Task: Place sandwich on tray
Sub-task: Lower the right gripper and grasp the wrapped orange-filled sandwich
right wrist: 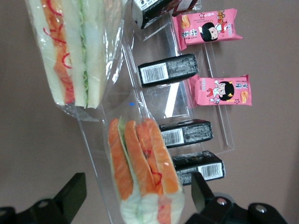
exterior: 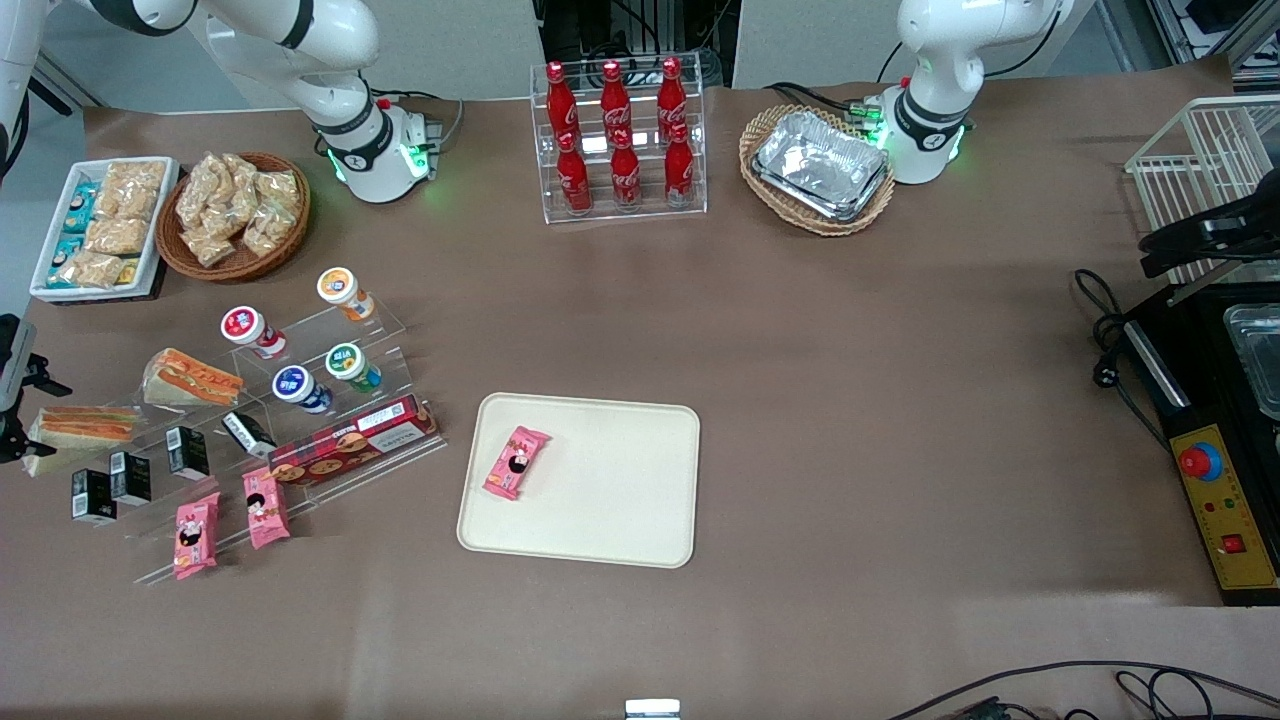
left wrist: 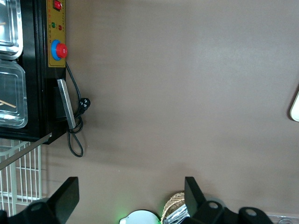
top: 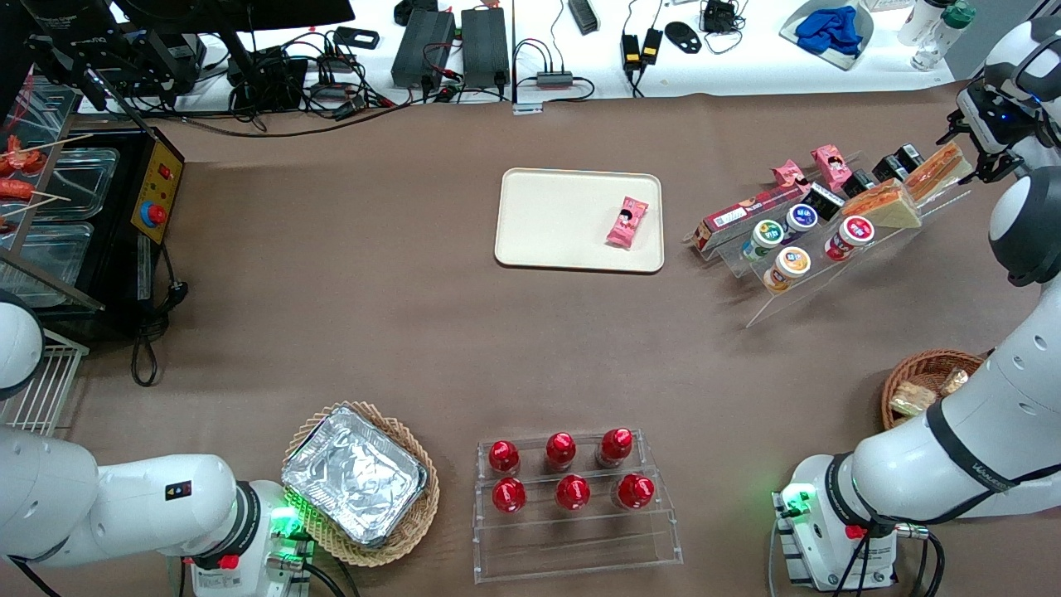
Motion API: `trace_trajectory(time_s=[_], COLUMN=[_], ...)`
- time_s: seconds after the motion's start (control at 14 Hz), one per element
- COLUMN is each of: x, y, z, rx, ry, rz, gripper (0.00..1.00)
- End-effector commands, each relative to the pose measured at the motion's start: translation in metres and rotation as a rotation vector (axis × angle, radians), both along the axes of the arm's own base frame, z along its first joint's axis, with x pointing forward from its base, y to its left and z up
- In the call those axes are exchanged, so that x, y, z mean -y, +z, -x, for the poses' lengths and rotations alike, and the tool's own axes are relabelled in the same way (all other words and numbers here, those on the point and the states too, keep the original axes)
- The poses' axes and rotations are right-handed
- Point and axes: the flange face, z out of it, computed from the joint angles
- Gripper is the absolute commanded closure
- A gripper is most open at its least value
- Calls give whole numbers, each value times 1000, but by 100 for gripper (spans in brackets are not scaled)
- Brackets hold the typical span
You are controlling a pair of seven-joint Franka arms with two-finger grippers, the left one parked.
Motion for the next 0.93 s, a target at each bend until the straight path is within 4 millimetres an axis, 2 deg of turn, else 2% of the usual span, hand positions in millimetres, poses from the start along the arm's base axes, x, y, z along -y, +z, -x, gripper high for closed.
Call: trace_trajectory(time_s=[0.0,0.07,0.14,0.29,0.43,0.71,0.86], x=[-2,-8,-9,-9,-9,-8,-8], y=[-9,-10,-10,-7,-4,9,28], z=[-3,-6,-7,-7,-7,-8,-8], rx=[22,21,22,25,29,48,66], ry=[4,9,9,8,8,-2,-20], rz=[-3,-4,-7,-6,-8,-9,-19], gripper=[0,11,39,73,84,85,85])
